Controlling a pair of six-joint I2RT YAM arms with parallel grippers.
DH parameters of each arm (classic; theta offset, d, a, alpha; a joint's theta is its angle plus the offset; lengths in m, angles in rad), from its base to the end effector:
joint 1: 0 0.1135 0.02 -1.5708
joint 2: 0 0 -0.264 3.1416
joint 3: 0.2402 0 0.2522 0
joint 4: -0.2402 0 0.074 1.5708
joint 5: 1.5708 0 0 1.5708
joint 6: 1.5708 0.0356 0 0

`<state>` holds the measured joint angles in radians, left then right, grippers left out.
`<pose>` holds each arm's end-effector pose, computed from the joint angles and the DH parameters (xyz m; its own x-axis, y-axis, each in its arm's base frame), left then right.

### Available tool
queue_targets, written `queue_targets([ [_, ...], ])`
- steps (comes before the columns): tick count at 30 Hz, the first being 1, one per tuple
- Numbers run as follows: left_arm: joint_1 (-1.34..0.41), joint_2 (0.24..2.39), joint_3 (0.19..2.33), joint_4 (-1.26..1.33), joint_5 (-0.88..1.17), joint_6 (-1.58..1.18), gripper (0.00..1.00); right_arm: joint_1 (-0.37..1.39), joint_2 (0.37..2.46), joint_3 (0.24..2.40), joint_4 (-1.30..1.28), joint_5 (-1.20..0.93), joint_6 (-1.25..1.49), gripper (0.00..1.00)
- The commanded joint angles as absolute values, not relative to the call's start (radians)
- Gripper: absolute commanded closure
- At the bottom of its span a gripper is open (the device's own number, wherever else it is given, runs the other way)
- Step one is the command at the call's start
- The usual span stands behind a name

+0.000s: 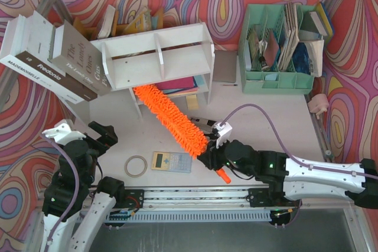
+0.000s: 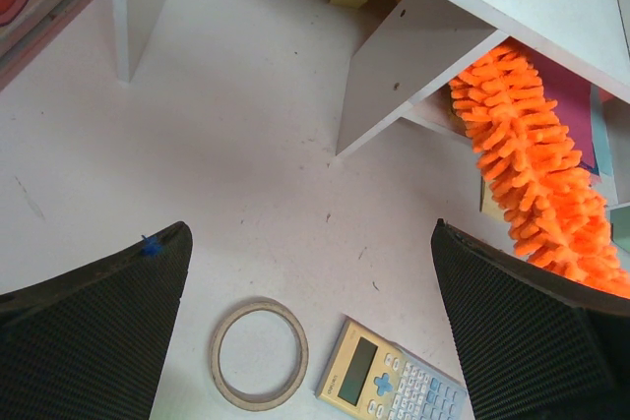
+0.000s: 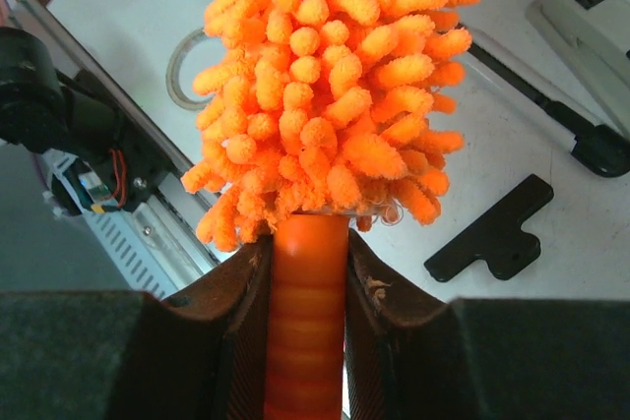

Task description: Dust the bookshelf with a duster

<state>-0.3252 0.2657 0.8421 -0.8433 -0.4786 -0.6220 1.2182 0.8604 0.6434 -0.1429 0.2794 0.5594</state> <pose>0.0430 0.0028 0.3388 -0.1231 -0.5043 -0.8547 -0.2572 0.8480 -0.4633 0.0787 0.1855 0.2814 -0.5345 0.0246 -0.8448 -0.6245 0.6621 0.4144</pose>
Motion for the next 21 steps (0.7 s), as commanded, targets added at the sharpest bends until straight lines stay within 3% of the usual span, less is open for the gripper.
queue_targets([
  [1,-0.318,0.263,0.828,-0.836,-0.475,-0.625,0.02,1.241,0.893,0.630,-0.066,0.180,0.524,1.00],
  [8,-0.318,0.265,0.828,-0.836,-0.476,-0.625,0.02,1.287,0.921,0.629,-0.185,0.155,0.500,1.00],
  [21,-0.310,0.281,0.829,-0.831,-0.469,-0.623,0.02,1.312,0.669,0.663,-0.499,0.245,0.485,1.00],
])
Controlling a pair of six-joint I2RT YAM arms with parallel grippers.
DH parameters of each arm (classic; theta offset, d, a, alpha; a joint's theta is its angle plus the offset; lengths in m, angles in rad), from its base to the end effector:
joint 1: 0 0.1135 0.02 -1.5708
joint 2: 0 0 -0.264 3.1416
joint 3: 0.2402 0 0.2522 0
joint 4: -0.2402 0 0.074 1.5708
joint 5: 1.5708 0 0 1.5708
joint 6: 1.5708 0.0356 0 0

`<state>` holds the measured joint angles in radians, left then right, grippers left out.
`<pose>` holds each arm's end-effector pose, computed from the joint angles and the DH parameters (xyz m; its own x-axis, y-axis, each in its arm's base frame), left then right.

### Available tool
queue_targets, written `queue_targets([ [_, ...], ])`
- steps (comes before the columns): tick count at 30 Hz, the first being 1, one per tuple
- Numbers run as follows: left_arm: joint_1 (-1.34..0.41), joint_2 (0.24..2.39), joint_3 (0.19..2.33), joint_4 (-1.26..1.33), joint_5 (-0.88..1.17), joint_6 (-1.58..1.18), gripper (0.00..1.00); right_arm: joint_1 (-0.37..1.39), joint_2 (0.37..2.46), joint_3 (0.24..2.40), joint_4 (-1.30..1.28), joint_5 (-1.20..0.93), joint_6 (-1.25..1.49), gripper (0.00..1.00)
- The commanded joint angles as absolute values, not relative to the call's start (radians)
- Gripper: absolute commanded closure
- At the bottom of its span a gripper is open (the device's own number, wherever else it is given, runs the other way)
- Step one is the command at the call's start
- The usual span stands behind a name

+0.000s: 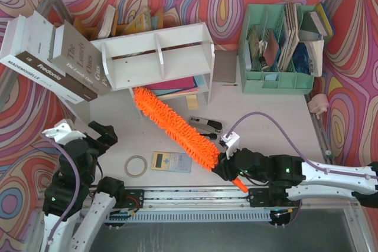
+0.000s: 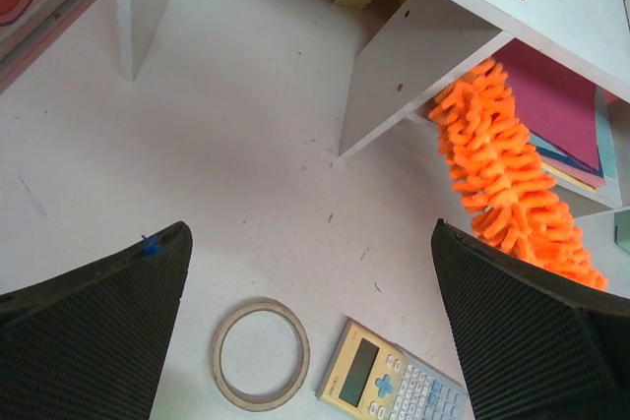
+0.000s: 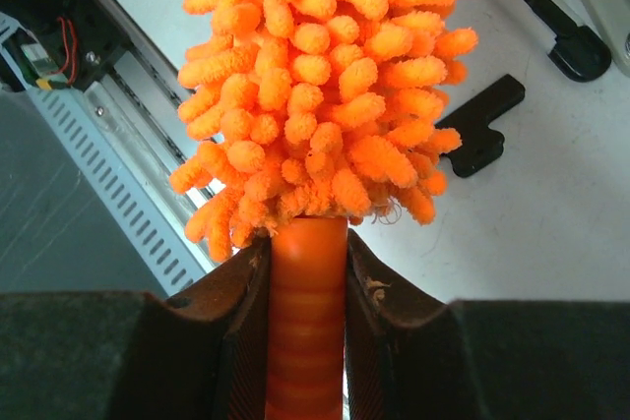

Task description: Dust the bookshelf with a duster

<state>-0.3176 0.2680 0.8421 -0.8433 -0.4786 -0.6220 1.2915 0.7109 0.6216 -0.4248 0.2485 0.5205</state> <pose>0.0434 0.0030 0.3387 -0.1211 -0.5046 -0.8548 -0.2647 0.8464 -0.4621 0.0536 0.1550 0.2703 -0.5516 -0.1748 -0.8156 -0.6897 0.6455 0.3281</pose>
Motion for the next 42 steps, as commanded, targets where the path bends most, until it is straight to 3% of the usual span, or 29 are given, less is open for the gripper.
queue_targets([
  [1,-0.308,0.282,0.828,-0.831,-0.468,-0.622,0.02,1.312,0.660,0.659,-0.497,0.243,0.486,1.00],
  [15,-0.308,0.280,0.828,-0.831,-0.469,-0.622,0.01,1.312,0.733,0.660,-0.436,0.200,0.441,1.00],
  [31,-0.308,0.263,0.829,-0.839,-0.484,-0.629,0.02,1.313,0.571,0.793,-0.554,0.314,0.361,1.00],
  [42,-0.308,0.246,0.828,-0.841,-0.485,-0.630,0.02,1.312,0.737,0.704,-0.470,0.236,0.410,1.00],
])
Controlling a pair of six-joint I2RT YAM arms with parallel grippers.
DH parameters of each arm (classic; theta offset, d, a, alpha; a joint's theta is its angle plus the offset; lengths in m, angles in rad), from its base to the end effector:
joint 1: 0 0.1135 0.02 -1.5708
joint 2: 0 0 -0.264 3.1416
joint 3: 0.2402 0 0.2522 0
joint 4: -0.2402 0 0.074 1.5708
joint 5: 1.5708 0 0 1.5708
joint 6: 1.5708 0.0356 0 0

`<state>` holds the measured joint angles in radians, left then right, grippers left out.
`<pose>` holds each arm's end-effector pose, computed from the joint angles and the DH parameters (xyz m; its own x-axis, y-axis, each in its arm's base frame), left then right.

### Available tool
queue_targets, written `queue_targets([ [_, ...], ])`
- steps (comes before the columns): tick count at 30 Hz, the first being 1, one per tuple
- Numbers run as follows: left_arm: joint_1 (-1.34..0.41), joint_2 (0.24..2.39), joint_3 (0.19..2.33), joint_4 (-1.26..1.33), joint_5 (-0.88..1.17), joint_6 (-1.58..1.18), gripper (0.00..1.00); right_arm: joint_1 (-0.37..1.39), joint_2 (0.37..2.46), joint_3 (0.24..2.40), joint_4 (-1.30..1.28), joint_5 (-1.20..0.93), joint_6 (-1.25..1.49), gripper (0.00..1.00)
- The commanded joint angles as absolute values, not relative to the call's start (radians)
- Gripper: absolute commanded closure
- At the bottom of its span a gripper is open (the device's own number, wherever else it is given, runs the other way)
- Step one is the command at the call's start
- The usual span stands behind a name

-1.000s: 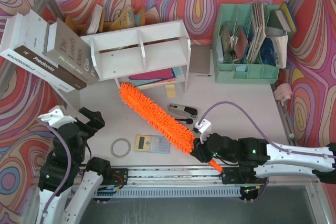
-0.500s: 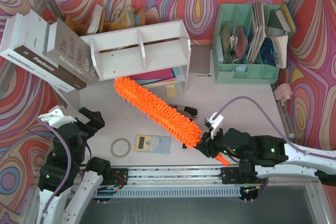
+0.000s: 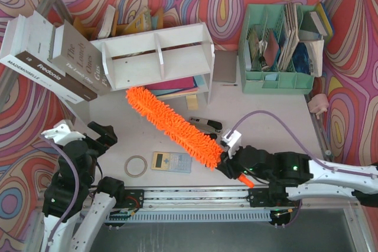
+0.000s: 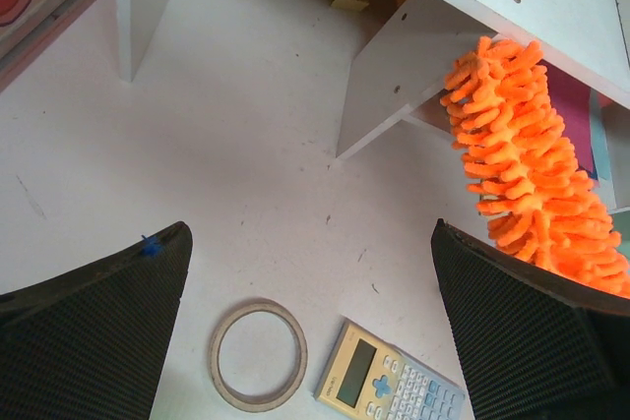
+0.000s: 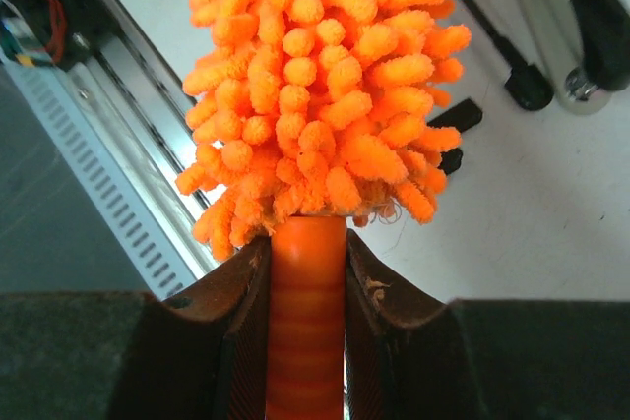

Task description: Dust the bookshelf with a duster

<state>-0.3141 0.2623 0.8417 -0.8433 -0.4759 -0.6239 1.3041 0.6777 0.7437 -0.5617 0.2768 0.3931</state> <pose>0.0423 0.0034 0.3387 -0.1160 -0.5083 -0.8533 -0.2634 0.8441 -0.4670 0.0489 0.1422 0.3036 -0.4470 -0.2379 -0.8623 -0.7506 0.6241 0.2169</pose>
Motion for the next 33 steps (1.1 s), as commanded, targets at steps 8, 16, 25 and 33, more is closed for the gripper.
queue_targets([
  [8,-0.308,0.245,0.828,-0.838,-0.481,-0.630,0.02,1.312,0.734,0.681,-0.467,0.268,0.449,1.00],
  [16,-0.308,0.232,0.827,-0.841,-0.486,-0.632,0.02,1.312,0.654,0.781,-0.503,0.253,0.375,1.00],
  [25,-0.307,0.232,0.827,-0.841,-0.489,-0.632,0.01,1.312,0.671,0.736,-0.455,0.259,0.383,1.00],
  [33,-0.307,0.238,0.827,-0.839,-0.484,-0.630,0.02,1.312,0.800,0.629,-0.420,0.320,0.495,1.00],
])
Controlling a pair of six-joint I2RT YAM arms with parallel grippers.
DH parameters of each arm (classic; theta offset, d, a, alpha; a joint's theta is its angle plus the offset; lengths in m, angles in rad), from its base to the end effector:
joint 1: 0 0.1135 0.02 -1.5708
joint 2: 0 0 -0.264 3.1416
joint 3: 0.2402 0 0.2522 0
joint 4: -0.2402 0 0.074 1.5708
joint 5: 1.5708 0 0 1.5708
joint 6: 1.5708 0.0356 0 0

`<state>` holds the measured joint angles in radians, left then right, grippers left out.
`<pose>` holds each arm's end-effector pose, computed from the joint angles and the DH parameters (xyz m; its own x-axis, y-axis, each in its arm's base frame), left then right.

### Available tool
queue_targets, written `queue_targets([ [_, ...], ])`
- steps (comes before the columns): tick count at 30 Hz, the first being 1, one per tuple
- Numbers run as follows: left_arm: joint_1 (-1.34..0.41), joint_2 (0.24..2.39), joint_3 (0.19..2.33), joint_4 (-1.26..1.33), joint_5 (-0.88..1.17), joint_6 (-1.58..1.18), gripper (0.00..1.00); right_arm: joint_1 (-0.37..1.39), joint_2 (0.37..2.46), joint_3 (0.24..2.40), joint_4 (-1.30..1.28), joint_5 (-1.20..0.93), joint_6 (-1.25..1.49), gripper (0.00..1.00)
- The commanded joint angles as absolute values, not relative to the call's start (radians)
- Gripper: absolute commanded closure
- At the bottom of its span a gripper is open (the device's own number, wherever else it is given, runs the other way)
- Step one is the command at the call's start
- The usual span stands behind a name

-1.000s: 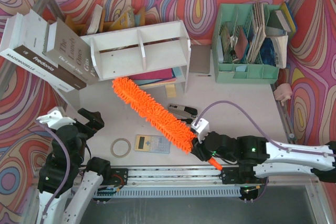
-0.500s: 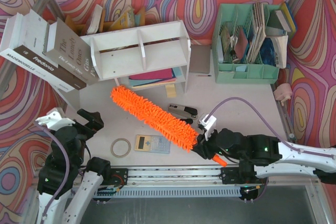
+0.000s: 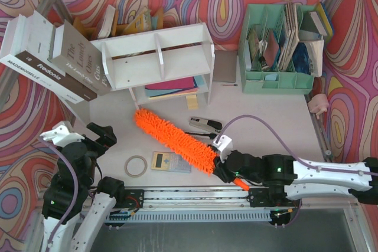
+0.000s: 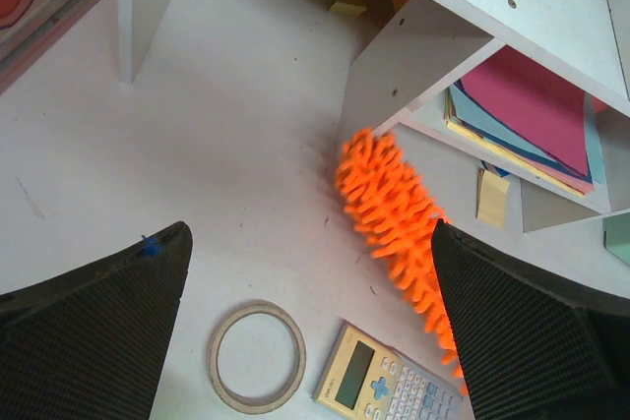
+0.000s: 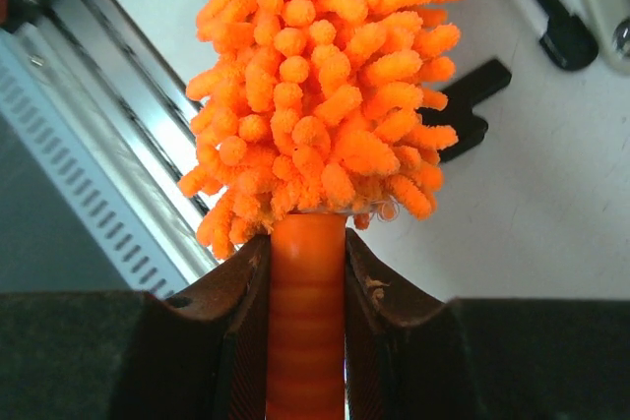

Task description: Dust the bookshelf with a duster

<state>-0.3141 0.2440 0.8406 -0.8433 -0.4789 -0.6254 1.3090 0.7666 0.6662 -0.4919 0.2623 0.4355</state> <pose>0.0385 0.0047 0.3388 -0.1000 -0.5138 -0.8521 -0.2582 0.8404 -0.4765 0.0528 0.1613 0.2713 -0.5011 -0.2958 -0.8133 -0.7344 0.6425 0.2188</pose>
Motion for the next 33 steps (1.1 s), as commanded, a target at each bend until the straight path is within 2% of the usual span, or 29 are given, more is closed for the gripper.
queue_targets([
  [1,-0.307,0.237,0.827,-0.839,-0.484,-0.630,0.02,1.312,0.816,0.616,-0.405,0.313,0.497,1.00],
  [6,-0.307,0.233,0.827,-0.840,-0.485,-0.631,0.01,1.312,0.833,0.615,-0.378,0.314,0.484,1.00],
  [16,-0.307,0.227,0.827,-0.841,-0.485,-0.632,0.02,1.312,0.718,0.738,-0.493,0.373,0.453,1.00],
  [22,-0.306,0.222,0.825,-0.839,-0.483,-0.632,0.01,1.312,0.672,0.727,-0.553,0.441,0.499,1.00],
  [33,-0.307,0.219,0.825,-0.838,-0.481,-0.632,0.02,1.313,0.810,0.626,-0.473,0.384,0.562,1.00],
])
